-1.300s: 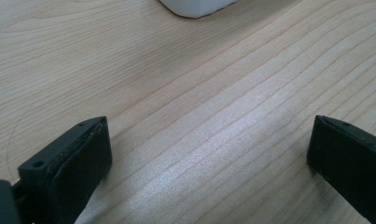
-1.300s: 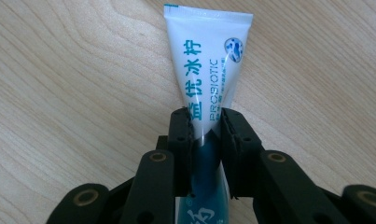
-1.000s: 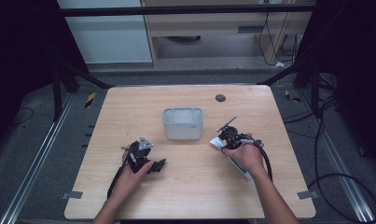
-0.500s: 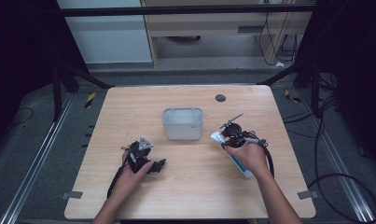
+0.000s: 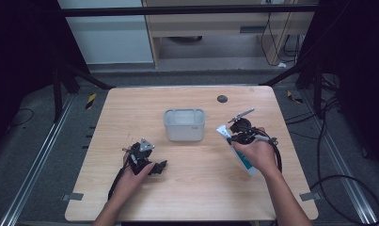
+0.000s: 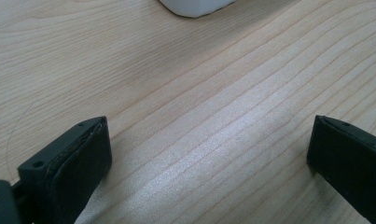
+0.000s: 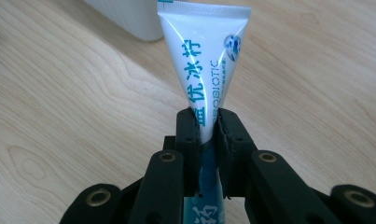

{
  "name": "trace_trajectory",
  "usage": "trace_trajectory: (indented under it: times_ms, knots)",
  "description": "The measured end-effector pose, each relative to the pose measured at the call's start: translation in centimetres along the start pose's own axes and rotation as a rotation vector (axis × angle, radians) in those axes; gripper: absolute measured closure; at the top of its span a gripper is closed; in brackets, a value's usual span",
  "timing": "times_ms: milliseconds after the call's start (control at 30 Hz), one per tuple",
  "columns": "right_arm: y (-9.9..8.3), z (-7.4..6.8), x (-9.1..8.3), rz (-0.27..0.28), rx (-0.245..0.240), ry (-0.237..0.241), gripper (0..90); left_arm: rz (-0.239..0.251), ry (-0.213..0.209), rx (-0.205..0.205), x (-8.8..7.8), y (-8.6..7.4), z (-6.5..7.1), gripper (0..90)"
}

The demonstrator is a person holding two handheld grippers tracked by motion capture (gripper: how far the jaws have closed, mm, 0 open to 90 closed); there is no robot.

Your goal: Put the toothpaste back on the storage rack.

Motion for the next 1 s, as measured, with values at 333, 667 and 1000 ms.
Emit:
trace_trajectory:
  times_ms: [333, 667, 1000]
  knots:
    - [1.6, 0.3, -2.0, 0.106, 0.016, -0.008, 80.2, 0.0, -0.001, 0.002, 0.0, 0.0, 0.0, 0.0]
    - [3.0, 0.2, -2.8, 0.176, 0.004, -0.023, 80.1, 0.0, -0.001, 0.002, 0.0, 0.0, 0.0, 0.0]
    - [4.1, 0.2, -3.6, 0.251, 0.019, -0.039, 80.2, 0.0, -0.001, 0.002, 0.0, 0.0, 0.0, 0.0]
Point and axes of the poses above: each handheld gripper's, and its own axes: x roughly forward along the jaws, y roughly out of its top, z roughly to its right, the point moved 7 cm from there along x, roughly forward along the jaws, and after that the axes turned 9 degrees about -x, right-handed, at the moved point
